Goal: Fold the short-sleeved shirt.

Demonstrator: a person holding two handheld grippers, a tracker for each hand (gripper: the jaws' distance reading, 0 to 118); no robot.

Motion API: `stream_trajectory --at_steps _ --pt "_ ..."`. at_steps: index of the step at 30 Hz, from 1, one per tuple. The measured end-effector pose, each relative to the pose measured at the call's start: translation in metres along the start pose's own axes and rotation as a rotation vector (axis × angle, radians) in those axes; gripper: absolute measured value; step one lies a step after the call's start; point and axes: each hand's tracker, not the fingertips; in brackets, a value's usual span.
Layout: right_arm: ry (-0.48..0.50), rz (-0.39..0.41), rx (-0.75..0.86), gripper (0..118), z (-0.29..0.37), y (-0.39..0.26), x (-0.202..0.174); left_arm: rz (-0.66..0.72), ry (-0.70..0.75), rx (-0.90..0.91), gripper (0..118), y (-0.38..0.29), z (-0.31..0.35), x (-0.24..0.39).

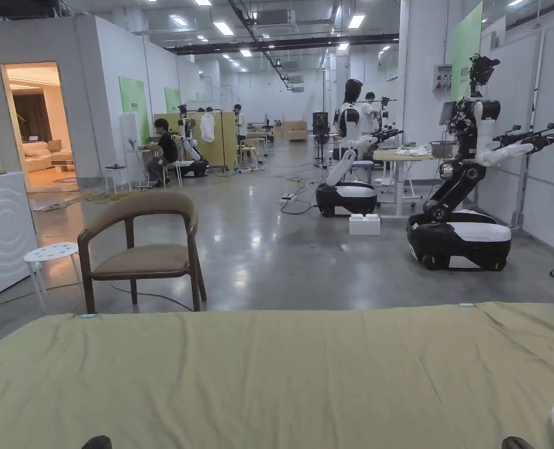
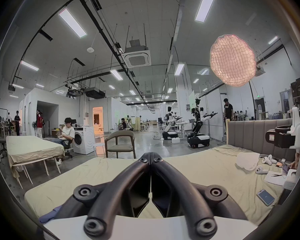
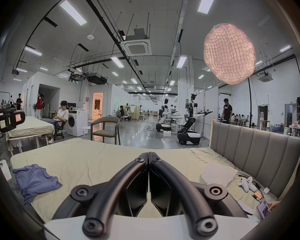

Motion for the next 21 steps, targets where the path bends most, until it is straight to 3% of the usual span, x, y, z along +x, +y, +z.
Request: stream_trajectory --at_steps 7,15,16,17,21 --pt "0.008 -0.002 -0.002 0 -0.001 0.001 0.001 0.041 0.013 -0.009 0 -0.001 -0.002 -0.008" --pt "0.004 0.038 0.003 0 -0.003 0.003 -0.001 -0.019 0.015 -0.021 0 0.001 -0.008 -0.009" --pt "-0.008 0.093 -0.002 0 -0.004 0.003 -0.004 -0.117 0.021 -0.012 0 0.000 -0.008 -0.004" --pt "-0.024 0.197 -0.009 0 -0.006 0.001 -0.010 -0.259 0.025 -0.005 0 -0.004 -0.009 0.003" --pt "-0.043 0.886 -0.018 0 -0.009 -0.030 -0.041 -0.998 -0.019 -0.037 0 -0.053 -0.014 0.033"
